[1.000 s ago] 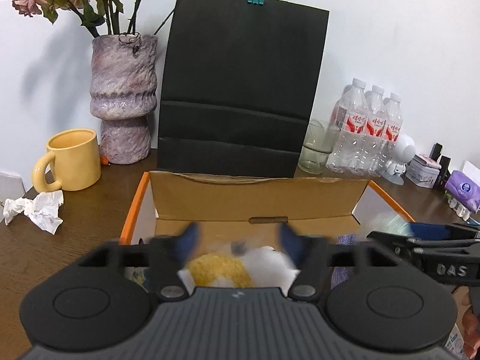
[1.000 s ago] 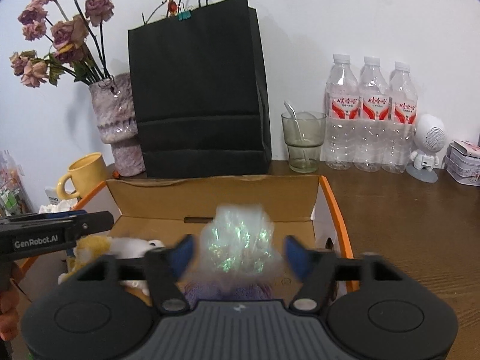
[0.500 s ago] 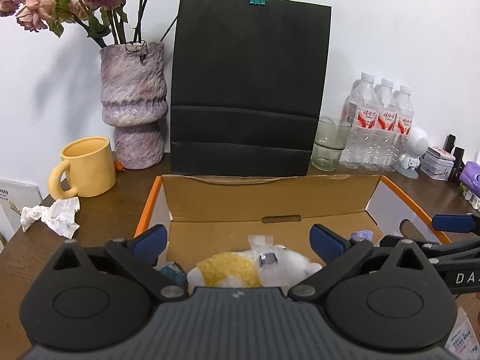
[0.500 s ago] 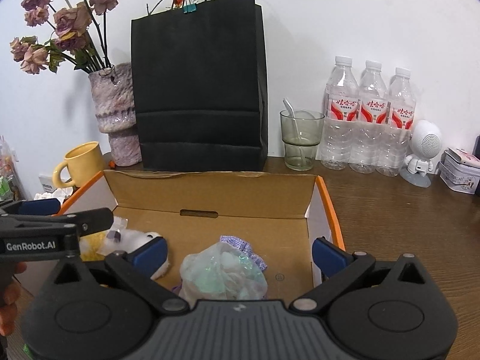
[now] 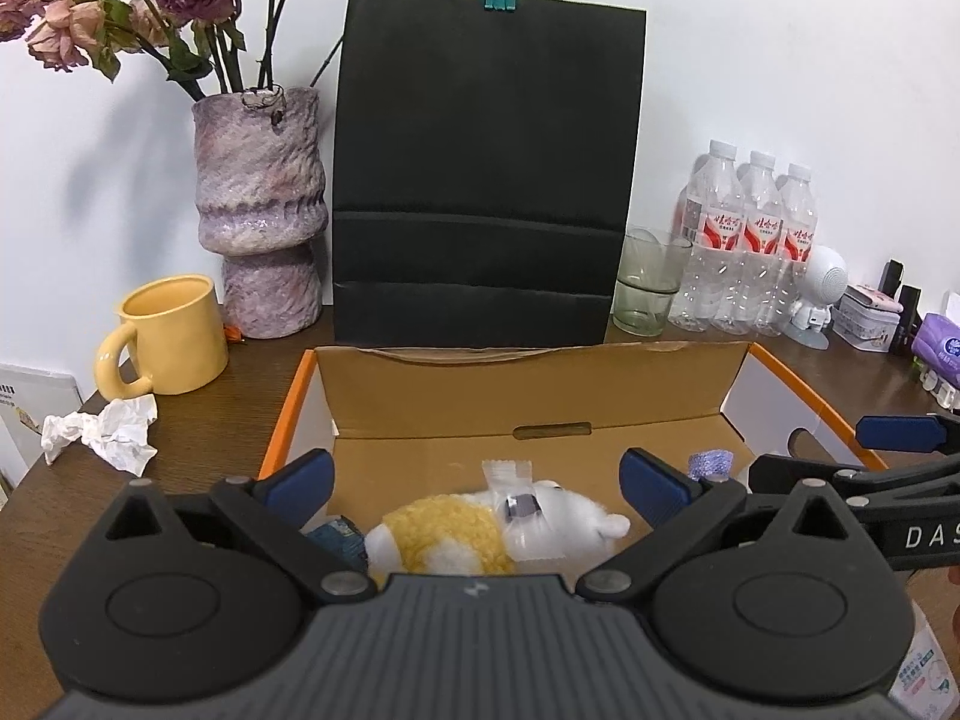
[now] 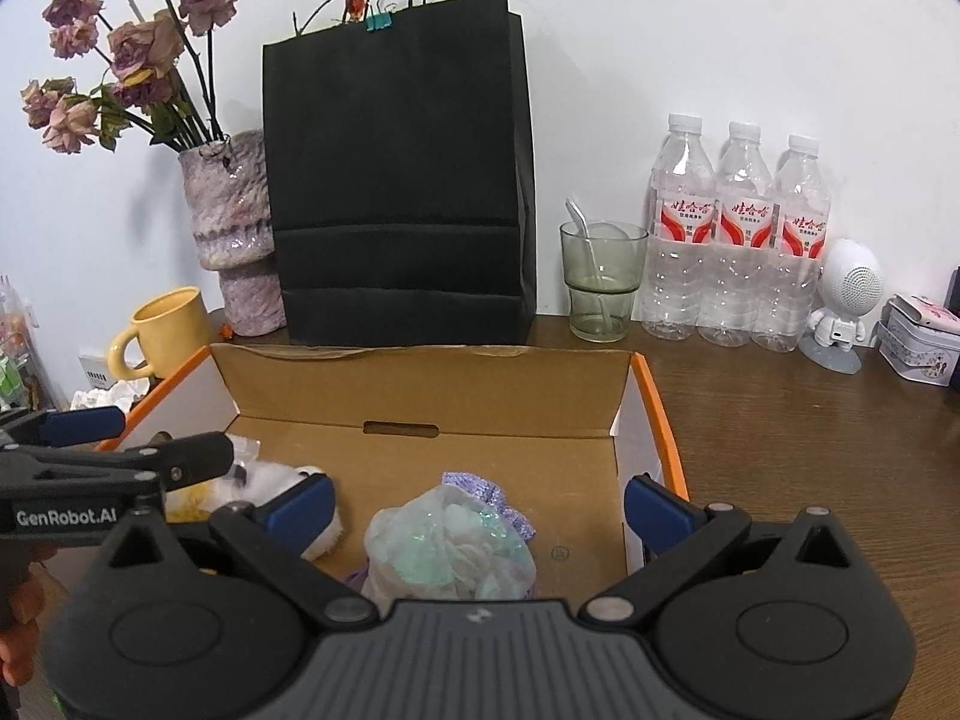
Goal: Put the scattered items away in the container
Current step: 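Grasp the green tissue pack with left gripper while right gripper grasps the cotton-swab tub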
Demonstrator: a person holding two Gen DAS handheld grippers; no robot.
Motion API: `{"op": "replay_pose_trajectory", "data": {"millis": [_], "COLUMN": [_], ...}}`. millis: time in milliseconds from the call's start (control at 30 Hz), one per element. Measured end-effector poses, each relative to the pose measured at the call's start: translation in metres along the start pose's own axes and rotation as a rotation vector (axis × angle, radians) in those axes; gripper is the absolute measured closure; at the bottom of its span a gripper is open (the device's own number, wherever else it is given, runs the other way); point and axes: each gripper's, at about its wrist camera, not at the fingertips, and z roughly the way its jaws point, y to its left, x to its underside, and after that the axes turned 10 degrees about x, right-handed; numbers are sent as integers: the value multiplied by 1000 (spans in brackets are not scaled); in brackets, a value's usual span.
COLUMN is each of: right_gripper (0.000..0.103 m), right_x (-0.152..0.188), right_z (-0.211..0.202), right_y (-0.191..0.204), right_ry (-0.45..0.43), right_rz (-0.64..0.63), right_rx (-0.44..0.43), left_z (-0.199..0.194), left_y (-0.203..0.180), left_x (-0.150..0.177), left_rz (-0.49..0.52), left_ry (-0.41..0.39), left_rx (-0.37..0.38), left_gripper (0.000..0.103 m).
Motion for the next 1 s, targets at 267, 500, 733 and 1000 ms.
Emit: {"op": "replay_pose_trajectory", "data": {"millis": [267,500,733,1000], "right_gripper": [0,0,0,0], "right_x": [7,31,78,118], "right_z": [-36,-81,-108,-102], "right_y": [-6,-19,-34,-30], "right_ry": [-35,-60,-19,41], "right_rz": [14,2,13,-4], "right_rx": [-13,11,31,72], "left_z": [-37,-82,-110,-101], "left_y": [-4,-6,0,5], "left_x": [10,32,68,99], "left_rz": [-19,-19,-29,-54], "left_ry": [-30,-51,-13,62], "left_rx": [6,0,-37,-76], "left_gripper": [0,0,0,0]}}
